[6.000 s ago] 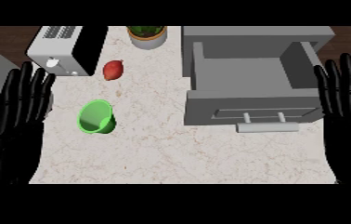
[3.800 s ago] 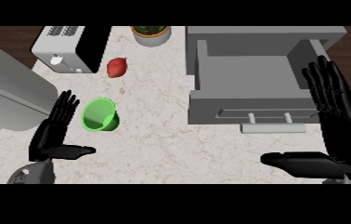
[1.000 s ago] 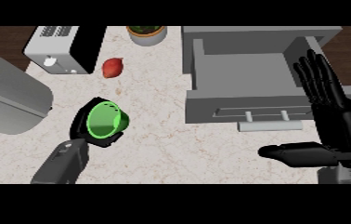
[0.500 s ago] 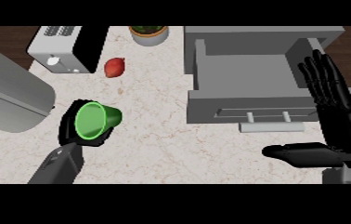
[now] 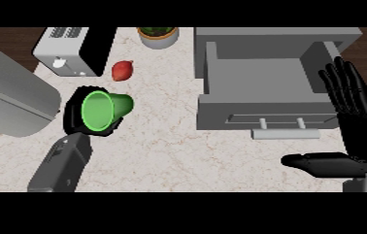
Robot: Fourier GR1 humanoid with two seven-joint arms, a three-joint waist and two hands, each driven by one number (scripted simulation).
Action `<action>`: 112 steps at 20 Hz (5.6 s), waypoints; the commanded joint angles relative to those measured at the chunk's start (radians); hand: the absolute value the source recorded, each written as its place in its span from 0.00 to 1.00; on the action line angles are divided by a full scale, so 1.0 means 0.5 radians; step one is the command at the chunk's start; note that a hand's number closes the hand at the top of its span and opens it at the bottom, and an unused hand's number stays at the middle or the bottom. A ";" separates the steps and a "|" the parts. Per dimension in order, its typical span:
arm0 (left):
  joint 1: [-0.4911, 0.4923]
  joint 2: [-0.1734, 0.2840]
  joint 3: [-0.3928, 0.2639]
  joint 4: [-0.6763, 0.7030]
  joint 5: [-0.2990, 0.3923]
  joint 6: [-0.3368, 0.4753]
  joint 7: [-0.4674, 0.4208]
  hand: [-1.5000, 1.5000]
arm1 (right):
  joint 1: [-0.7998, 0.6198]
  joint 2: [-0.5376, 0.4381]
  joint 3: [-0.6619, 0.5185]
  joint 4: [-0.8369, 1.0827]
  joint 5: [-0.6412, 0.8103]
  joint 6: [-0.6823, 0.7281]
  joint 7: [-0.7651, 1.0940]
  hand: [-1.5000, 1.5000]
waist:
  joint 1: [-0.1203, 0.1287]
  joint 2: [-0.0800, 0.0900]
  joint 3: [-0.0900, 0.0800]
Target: Pick up the cup, place it into the drawer and close the drawer
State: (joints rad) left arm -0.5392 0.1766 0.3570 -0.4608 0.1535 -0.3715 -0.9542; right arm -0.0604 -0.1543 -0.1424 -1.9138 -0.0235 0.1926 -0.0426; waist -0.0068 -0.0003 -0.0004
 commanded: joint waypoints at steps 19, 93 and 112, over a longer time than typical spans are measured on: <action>-0.614 -0.352 -0.722 -1.208 0.017 0.878 1.139 1.00 | 0.040 -0.028 -0.085 -0.014 -0.052 0.040 -0.022 0.00 | -0.010 -0.007 0.002; -1.009 0.316 -1.632 -0.959 1.071 1.566 1.484 0.00 | 0.072 -0.227 0.201 -0.095 0.506 0.305 0.047 1.00 | 0.072 -0.010 0.000; -0.057 0.723 -1.407 -1.785 1.117 1.385 1.460 0.00 | -0.494 -0.197 0.820 1.216 1.906 -0.367 -0.311 1.00 | 0.101 0.004 0.002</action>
State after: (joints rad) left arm -0.6728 0.4899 -0.3791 -1.2762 0.6967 0.3568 -0.2137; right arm -0.2609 -0.2704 0.2270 -1.4573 0.8245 0.0977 -0.1531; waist 0.0422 0.0010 0.0002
